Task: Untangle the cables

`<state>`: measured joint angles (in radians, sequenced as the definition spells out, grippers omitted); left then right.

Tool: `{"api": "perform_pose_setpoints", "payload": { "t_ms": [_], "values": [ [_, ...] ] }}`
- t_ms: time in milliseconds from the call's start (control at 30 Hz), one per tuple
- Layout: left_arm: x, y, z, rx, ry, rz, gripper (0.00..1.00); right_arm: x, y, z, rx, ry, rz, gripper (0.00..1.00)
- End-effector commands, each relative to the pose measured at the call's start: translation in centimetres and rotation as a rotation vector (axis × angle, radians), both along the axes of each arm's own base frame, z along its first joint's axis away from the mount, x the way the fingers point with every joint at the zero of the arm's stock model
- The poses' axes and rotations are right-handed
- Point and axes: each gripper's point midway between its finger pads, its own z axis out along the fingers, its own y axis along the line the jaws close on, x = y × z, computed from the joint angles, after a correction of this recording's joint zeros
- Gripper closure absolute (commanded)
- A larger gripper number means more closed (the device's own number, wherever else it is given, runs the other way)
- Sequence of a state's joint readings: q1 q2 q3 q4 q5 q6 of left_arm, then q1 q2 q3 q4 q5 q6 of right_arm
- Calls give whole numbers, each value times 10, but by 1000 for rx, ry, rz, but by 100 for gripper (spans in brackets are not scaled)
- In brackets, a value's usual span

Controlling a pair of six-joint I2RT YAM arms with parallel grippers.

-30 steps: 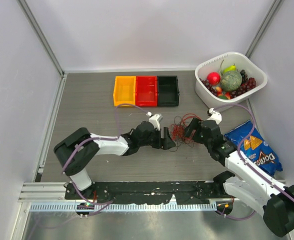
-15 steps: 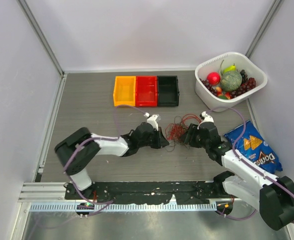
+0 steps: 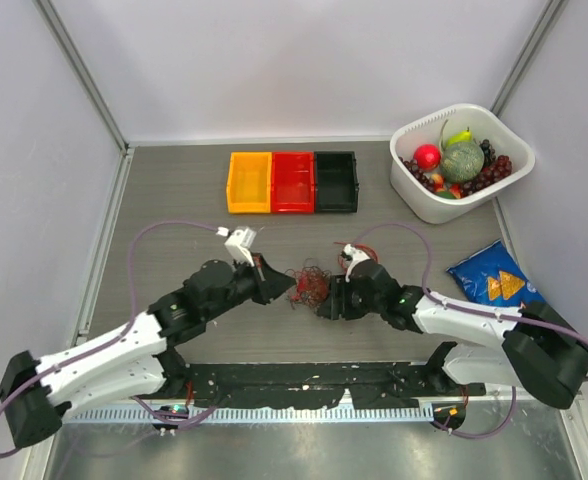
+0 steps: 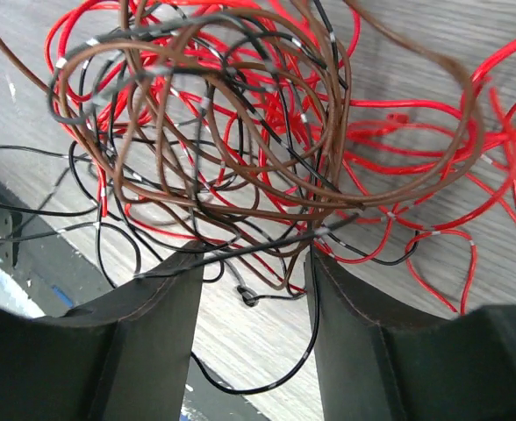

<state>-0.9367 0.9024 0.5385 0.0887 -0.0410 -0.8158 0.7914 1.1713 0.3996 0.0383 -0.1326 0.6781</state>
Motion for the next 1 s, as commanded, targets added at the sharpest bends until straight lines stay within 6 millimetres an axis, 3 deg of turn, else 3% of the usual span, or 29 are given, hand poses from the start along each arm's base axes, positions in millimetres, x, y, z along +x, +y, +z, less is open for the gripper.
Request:
{"api": "perform_pose_setpoints", "payload": {
  "t_ms": [0, 200, 267, 400, 533, 700, 800, 900, 967],
  "values": [
    [-11, 38, 18, -6, 21, 97, 100, 13, 24, 33, 23, -82, 16, 43],
    [-24, 68, 54, -72, -20, 141, 100, 33, -5, 62, -131, -227, -33, 35],
    [-29, 69, 66, -84, -37, 118, 100, 35, 2, 86, -104, -297, 21, 33],
    [-33, 66, 92, -110, -81, 75, 100, 20, 42, 129, 76, -376, 153, 29],
    [-37, 59, 122, -186, -123, 36, 100, 22, 65, 143, 181, -397, 139, 29],
    [-40, 49, 155, -219, -156, -15, 100, 30, 83, 117, 227, -314, 85, 30],
    [-40, 42, 177, -234, -179, -41, 100, 40, 91, 86, 216, -224, 8, 32],
    [-50, 41, 222, -266, -253, -104, 100, 53, 77, 48, 77, -165, -105, 36],
    [-55, 49, 262, -278, -328, -115, 100, 61, 62, 36, 14, -156, -175, 36]
  ]
}}
